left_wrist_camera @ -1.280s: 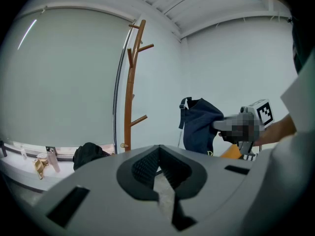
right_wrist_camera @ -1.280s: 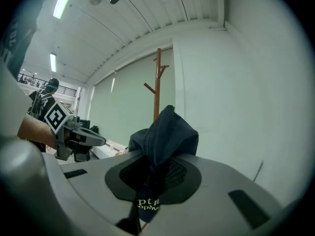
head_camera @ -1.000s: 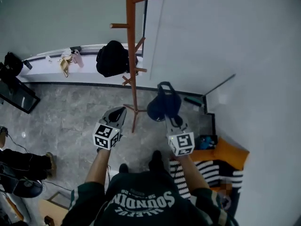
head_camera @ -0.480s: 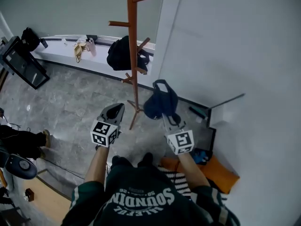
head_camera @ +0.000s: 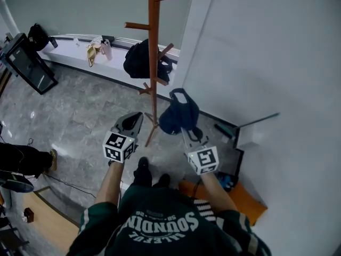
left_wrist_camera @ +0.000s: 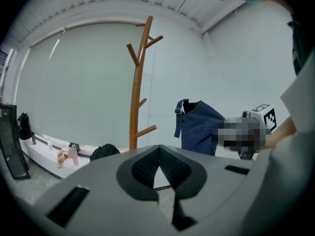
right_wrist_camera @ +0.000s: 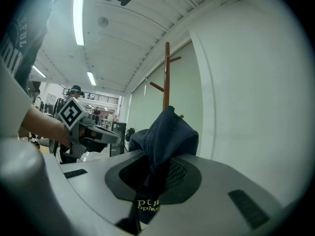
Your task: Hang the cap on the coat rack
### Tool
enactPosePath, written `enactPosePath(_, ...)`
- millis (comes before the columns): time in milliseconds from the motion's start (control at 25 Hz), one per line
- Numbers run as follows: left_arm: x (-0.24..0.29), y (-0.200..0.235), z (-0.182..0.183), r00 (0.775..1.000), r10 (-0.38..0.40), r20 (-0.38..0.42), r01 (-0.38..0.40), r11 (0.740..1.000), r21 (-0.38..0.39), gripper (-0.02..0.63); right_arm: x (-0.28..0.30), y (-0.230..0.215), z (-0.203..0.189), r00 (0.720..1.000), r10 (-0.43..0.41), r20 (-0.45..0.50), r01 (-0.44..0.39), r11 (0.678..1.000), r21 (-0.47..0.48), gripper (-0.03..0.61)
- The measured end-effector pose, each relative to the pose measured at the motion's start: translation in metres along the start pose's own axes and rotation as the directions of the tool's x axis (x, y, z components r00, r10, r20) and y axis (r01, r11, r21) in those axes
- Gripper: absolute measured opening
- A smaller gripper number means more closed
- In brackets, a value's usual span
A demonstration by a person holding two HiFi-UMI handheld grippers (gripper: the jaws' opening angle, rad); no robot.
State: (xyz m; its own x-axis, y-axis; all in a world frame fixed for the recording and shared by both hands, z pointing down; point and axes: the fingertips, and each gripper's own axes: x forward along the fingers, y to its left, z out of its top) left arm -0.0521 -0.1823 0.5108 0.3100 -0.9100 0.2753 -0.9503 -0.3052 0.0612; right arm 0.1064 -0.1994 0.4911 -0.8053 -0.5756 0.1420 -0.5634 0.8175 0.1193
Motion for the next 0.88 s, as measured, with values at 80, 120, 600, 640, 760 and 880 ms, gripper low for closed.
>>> enactPosePath(80,0.006,0.005,0.002,1.000,-0.010,0.003,0.010,1.000,-0.002,0.000,0.005,-0.001,0.004,1.000,0.002,0.004,-0.002,1.000,-0.005,0.034)
enactPosePath(120,0.009,0.007,0.003,1.000,-0.014,0.004,0.014,1.000,-0.002,0.000,0.008,-0.001,0.005,1.000,0.002,0.006,-0.002,1.000,-0.005,0.034)
enactPosePath(600,0.027,0.024,0.006,0.999,-0.037,0.003,0.037,0.999,-0.003,0.000,0.033,0.005,-0.001,0.997,0.063,-0.047,-0.062,0.998,0.009,0.034)
enactPosePath(640,0.028,0.025,0.004,0.999,-0.038,-0.001,0.038,0.999,-0.006,0.000,0.037,0.005,-0.005,0.996,0.073,-0.059,-0.073,0.997,0.011,0.034)
enactPosePath(760,0.031,0.028,-0.004,0.999,-0.038,-0.015,0.037,0.999,-0.019,0.000,0.047,0.006,-0.012,0.992,0.094,-0.080,-0.092,0.995,0.028,0.034)
enactPosePath(880,0.028,0.038,-0.013,0.999,-0.033,-0.026,0.032,0.999,-0.033,0.000,0.059,0.009,-0.019,0.991,0.100,-0.092,-0.096,0.994,0.053,0.034)
